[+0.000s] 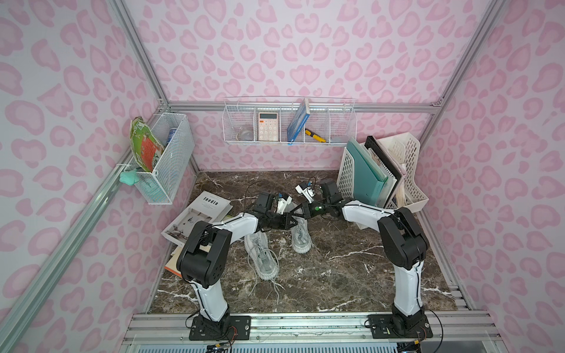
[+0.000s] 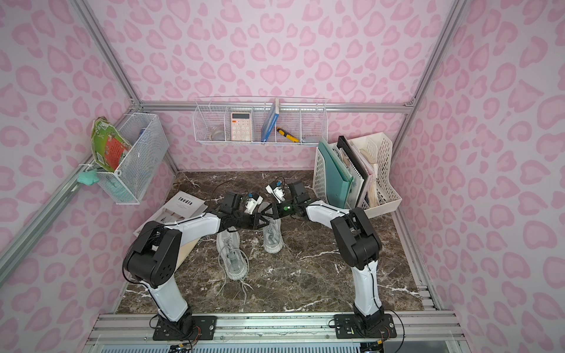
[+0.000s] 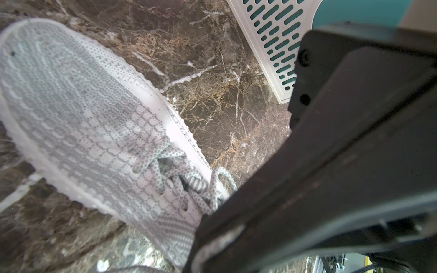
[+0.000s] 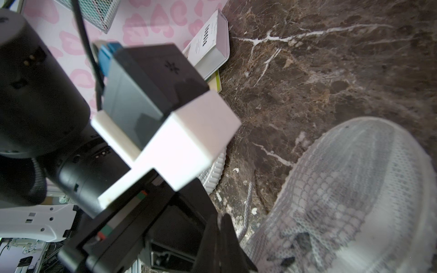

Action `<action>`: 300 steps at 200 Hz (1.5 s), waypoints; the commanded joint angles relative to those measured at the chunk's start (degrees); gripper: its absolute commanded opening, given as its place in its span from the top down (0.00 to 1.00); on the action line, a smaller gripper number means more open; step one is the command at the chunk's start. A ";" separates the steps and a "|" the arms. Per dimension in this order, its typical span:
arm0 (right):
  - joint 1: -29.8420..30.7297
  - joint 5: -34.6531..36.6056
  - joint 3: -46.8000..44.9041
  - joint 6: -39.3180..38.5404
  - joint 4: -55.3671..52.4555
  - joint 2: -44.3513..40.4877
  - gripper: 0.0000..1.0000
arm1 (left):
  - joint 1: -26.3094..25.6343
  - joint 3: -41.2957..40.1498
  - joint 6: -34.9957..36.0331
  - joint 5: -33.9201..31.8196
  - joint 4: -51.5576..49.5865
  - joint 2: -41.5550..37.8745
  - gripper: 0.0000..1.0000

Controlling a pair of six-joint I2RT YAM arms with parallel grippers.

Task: Tie the shoes
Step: Wrap the shoelace around the shoelace.

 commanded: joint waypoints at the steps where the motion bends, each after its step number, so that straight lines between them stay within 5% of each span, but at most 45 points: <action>1: -0.28 -0.11 -0.14 -1.79 -0.73 -1.22 0.99 | 0.04 -0.37 0.89 0.53 0.62 -1.00 1.00; 68: -4.96 8.73 -9.91 -5.37 -1.76 -8.96 0.62 | 0.01 -1.87 0.53 1.06 3.46 -2.31 1.00; 109: -3.86 8.09 -9.48 -4.36 0.96 -4.68 0.41 | -0.04 -2.58 1.04 1.92 4.75 -2.45 1.00; 145: -3.11 1.42 -9.59 -2.12 6.22 -2.92 0.39 | -0.02 -2.84 1.24 1.93 4.73 -2.44 1.00; 209: -3.69 -4.15 -16.42 -1.52 10.52 -7.07 0.67 | -0.01 -2.72 1.13 1.07 4.66 -2.54 1.00; 234: -3.84 -3.90 -17.58 -1.41 11.57 -7.57 0.70 | -0.01 -3.00 1.33 1.37 4.72 -2.97 1.00; 300: -4.56 -0.86 -12.68 0.24 10.61 -4.10 0.39 | -0.02 -2.97 2.02 2.25 4.56 -2.88 1.00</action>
